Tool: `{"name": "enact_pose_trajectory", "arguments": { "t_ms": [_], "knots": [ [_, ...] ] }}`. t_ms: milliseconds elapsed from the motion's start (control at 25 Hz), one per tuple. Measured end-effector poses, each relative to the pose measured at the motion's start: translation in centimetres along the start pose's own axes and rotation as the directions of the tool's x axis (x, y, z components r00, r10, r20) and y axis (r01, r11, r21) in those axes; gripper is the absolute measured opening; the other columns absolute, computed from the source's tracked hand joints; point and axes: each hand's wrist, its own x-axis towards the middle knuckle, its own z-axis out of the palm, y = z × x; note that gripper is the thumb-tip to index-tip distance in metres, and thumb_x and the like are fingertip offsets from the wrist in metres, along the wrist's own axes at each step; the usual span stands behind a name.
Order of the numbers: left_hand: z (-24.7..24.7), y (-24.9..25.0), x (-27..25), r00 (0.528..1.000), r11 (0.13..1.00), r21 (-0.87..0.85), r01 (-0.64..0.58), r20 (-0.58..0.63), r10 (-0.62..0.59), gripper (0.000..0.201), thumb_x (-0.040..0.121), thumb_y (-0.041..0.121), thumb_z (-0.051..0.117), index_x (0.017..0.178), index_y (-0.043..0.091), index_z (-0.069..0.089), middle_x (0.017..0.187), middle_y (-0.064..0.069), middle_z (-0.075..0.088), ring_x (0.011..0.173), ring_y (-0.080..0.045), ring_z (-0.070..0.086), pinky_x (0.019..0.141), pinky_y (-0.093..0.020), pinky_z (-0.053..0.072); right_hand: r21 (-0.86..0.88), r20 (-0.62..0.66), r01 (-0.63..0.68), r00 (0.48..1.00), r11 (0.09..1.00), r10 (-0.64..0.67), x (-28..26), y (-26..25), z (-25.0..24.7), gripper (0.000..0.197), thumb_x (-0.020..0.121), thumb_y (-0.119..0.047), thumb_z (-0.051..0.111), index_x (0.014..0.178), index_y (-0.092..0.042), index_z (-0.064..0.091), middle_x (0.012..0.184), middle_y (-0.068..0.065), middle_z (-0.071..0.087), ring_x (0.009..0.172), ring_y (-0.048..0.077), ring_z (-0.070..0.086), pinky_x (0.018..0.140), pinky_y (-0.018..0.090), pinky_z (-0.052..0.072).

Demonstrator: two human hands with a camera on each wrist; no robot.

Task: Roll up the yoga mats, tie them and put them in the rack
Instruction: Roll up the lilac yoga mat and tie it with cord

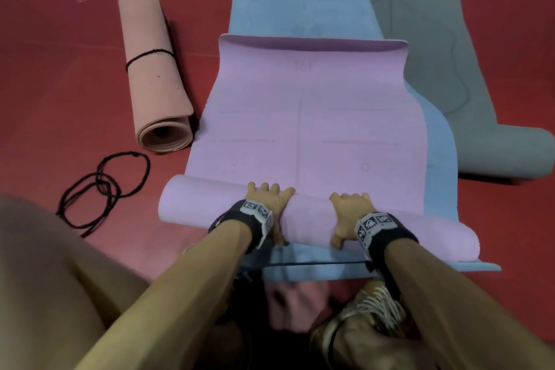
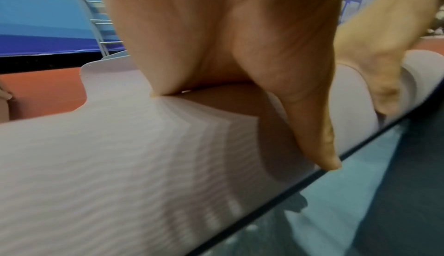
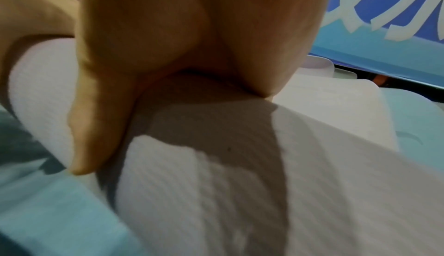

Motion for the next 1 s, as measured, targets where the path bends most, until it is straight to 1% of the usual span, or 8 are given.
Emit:
{"name": "enact_pose_trajectory", "arguments": {
  "t_ms": [120,240,440,600,720,800,880,1000],
  "knots": [
    [1.4,0.6,-0.7,0.998,0.995,0.094,0.015,-0.061,-0.009,0.124,0.052,0.065,0.082,0.148,0.026,0.015,0.137,-0.009,0.043,0.126,-0.032,0.043,0.108,-0.056,0.025,0.073,0.177,-0.018,0.984,0.997,0.005,1.1,0.4,-1.3,0.104,0.036,-0.048,0.091,0.127,-0.021,0.05,0.122,0.005,0.062,0.11,0.03,0.06,0.093,0.035,0.049],
    [1.4,0.6,-0.7,0.997,0.996,0.084,0.009,-0.073,-0.003,0.11,0.054,0.061,0.083,0.141,0.025,0.025,0.132,-0.009,0.047,0.122,-0.031,0.046,0.104,-0.053,0.03,0.117,0.222,-0.031,0.975,0.993,0.005,1.7,0.6,-1.3,0.115,0.025,-0.05,0.088,0.131,-0.027,0.048,0.124,0.002,0.061,0.11,0.031,0.059,0.091,0.041,0.054],
    [-1.1,0.0,0.6,0.998,0.998,-0.059,-0.011,0.055,0.014,0.084,0.051,0.041,0.088,0.123,0.031,0.045,0.116,-0.002,0.059,0.113,-0.027,0.054,0.103,-0.051,0.033,0.084,0.053,-0.021,0.998,0.996,0.017,0.1,0.3,0.7,0.114,0.054,-0.043,0.087,0.148,-0.025,0.027,0.137,0.004,0.048,0.124,0.028,0.048,0.096,0.04,0.033],
    [-3.0,0.2,2.1,0.988,0.999,-0.046,0.03,0.155,-0.023,0.057,0.041,0.037,0.088,0.093,0.031,0.067,0.084,0.008,0.073,0.07,-0.009,0.067,0.069,-0.026,0.053,0.004,-0.118,0.003,0.993,1.0,-0.002,-1.4,-0.2,2.1,0.134,0.055,-0.055,0.085,0.155,-0.017,0.003,0.142,0.009,0.038,0.128,0.03,0.04,0.107,0.043,0.03],
    [-2.3,-0.2,2.0,0.99,0.993,-0.119,0.011,0.141,0.006,0.068,0.045,0.034,0.087,0.107,0.032,0.059,0.101,0.004,0.07,0.09,-0.019,0.067,0.089,-0.035,0.05,-0.046,-0.116,0.015,0.993,0.999,-0.021,-1.0,-0.1,1.9,0.135,0.053,-0.056,0.084,0.155,-0.019,0.004,0.137,0.008,0.045,0.121,0.03,0.045,0.103,0.042,0.031],
    [-1.6,-0.3,1.2,0.997,0.996,-0.087,0.013,0.082,-0.006,0.083,0.05,0.041,0.086,0.122,0.032,0.047,0.116,-0.002,0.059,0.11,-0.026,0.056,0.105,-0.049,0.035,-0.059,-0.1,0.036,0.994,0.998,-0.042,-0.7,0.1,1.3,0.122,0.051,-0.053,0.084,0.15,-0.022,0.019,0.129,0.008,0.053,0.115,0.029,0.047,0.098,0.04,0.03],
    [-0.9,0.0,0.7,0.998,0.998,-0.056,0.011,0.061,-0.007,0.09,0.055,0.047,0.085,0.129,0.03,0.038,0.123,-0.005,0.05,0.121,-0.03,0.047,0.11,-0.057,0.027,-0.035,-0.073,0.048,0.996,0.998,-0.051,-0.5,0.2,1.0,0.111,0.049,-0.049,0.085,0.142,-0.025,0.03,0.121,0.007,0.058,0.111,0.028,0.05,0.093,0.039,0.03],
    [-0.3,0.4,0.1,0.998,0.998,-0.06,0.003,0.058,0.0,0.1,0.054,0.051,0.085,0.136,0.033,0.03,0.128,-0.004,0.047,0.122,-0.03,0.045,0.106,-0.057,0.03,0.021,0.016,0.056,0.998,0.998,-0.057,0.0,0.7,0.6,0.102,0.046,-0.044,0.088,0.134,-0.031,0.038,0.114,0.004,0.063,0.109,0.026,0.055,0.084,0.036,0.028]
  ]
}}
